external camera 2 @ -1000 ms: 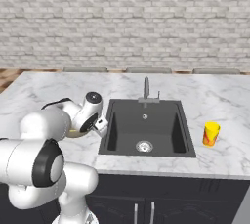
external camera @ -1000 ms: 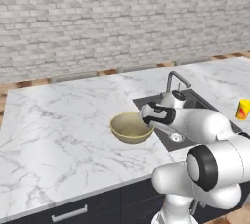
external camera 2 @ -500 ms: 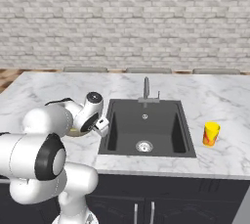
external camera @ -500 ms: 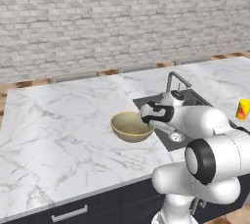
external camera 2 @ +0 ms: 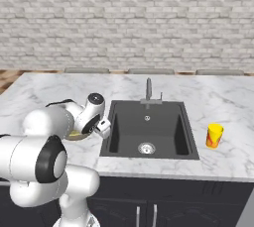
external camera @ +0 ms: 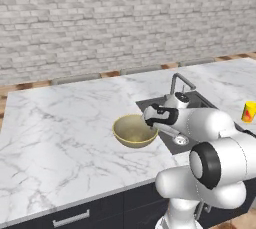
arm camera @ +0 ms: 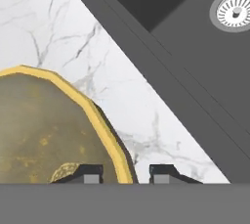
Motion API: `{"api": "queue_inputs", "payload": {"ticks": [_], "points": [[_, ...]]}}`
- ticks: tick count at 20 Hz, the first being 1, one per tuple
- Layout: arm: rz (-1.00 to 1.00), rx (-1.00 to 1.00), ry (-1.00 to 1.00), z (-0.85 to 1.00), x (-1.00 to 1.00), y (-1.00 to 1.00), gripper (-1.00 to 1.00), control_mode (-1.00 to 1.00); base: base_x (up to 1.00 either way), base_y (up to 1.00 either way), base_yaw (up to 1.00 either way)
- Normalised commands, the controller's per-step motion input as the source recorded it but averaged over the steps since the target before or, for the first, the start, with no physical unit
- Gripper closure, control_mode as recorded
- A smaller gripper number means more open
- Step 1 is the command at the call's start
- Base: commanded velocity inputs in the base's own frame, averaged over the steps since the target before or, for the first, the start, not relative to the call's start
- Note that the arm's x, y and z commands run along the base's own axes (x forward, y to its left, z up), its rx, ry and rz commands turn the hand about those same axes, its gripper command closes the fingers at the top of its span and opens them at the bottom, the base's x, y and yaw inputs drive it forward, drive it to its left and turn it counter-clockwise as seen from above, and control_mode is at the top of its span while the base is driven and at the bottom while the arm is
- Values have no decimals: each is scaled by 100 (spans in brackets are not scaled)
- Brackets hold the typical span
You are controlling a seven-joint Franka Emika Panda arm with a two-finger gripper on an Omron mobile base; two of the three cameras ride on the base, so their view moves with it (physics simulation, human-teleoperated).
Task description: Pick the cup and bowl from the counter and place them on the counter next to the sink.
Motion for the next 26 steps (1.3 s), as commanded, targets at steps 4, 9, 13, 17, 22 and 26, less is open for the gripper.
{"api": "queue_inputs", "payload": {"ticks": [4,9,13,17,22,26], "points": [[0,0,-2,15,-23,0,-100,-100,0,0,0],[-7,0,0,43,-22,-10,-100,-100,0,0,0],[-5,0,0,81,-40,-15,-100,-100,0,0,0],[-5,0,7,69,-51,-24,-100,-100,0,0,0],[0,0,9,58,-58,-42,-100,-100,0,0,0],[9,0,13,29,-70,-5,-100,-100,0,0,0]]}}
